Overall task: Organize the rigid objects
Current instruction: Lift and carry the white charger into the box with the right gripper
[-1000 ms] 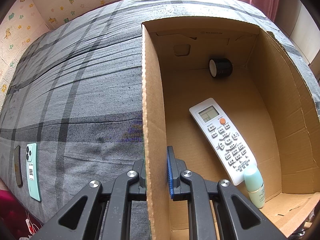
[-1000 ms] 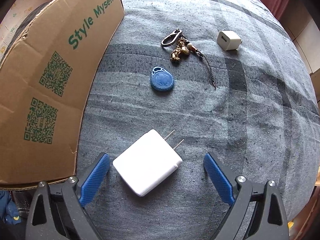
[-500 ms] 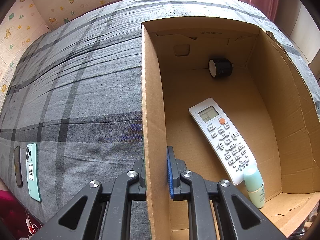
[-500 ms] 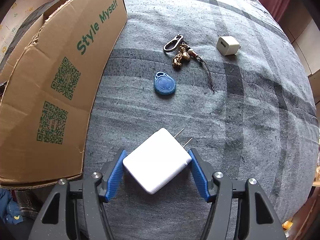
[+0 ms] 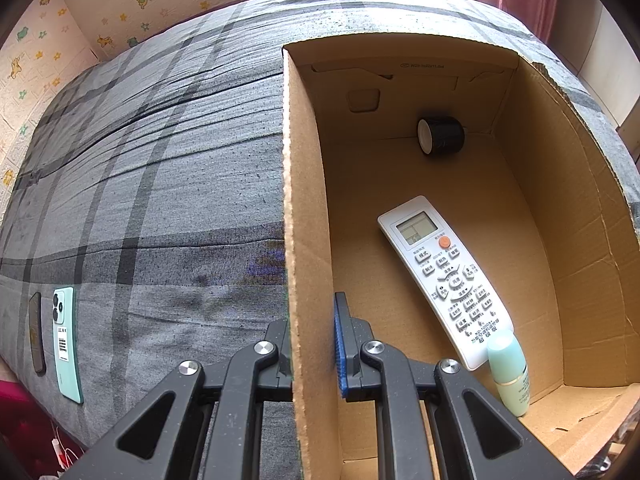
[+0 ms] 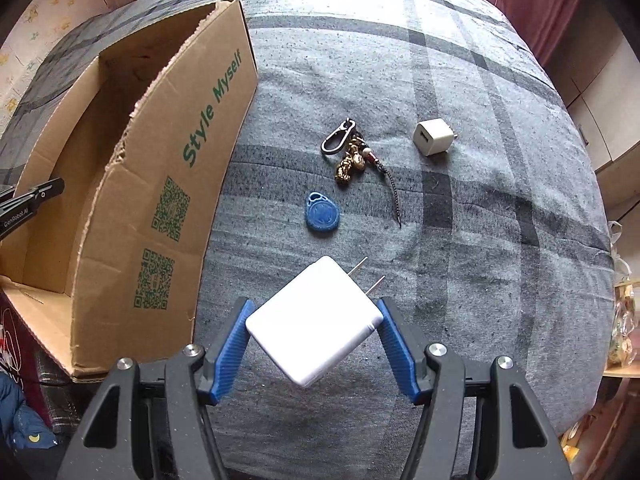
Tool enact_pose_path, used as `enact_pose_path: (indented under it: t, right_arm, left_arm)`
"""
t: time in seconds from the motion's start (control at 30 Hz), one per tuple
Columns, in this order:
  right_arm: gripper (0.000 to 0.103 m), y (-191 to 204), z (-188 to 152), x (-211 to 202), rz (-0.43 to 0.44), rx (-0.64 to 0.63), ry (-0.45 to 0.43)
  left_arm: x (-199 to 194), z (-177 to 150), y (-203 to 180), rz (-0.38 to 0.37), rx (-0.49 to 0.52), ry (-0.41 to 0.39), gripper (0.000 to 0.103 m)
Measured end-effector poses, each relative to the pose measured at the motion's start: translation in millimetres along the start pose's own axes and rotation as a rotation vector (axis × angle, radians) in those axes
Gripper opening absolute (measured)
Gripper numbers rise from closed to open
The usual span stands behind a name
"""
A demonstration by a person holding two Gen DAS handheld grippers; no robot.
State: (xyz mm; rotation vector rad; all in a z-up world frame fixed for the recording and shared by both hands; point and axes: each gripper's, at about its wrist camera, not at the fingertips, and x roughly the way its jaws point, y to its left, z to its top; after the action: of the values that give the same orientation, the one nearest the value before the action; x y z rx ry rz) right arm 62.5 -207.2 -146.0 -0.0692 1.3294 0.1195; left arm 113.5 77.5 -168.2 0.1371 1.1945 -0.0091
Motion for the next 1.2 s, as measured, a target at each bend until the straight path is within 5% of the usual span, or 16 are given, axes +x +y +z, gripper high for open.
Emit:
enact_pose_path:
  t: [0.6,1.2]
  right_arm:
    - [0.067,23,35,-47,-0.007,-0.083,-0.101]
    - [0.067,87,80,-67,0.048,-0.215,-0.167]
  left_arm:
    - [0,0,0,0.0,0.0,0.0,0.014]
    - [2,0,2,-0.009,-0.004,0.002,0.014]
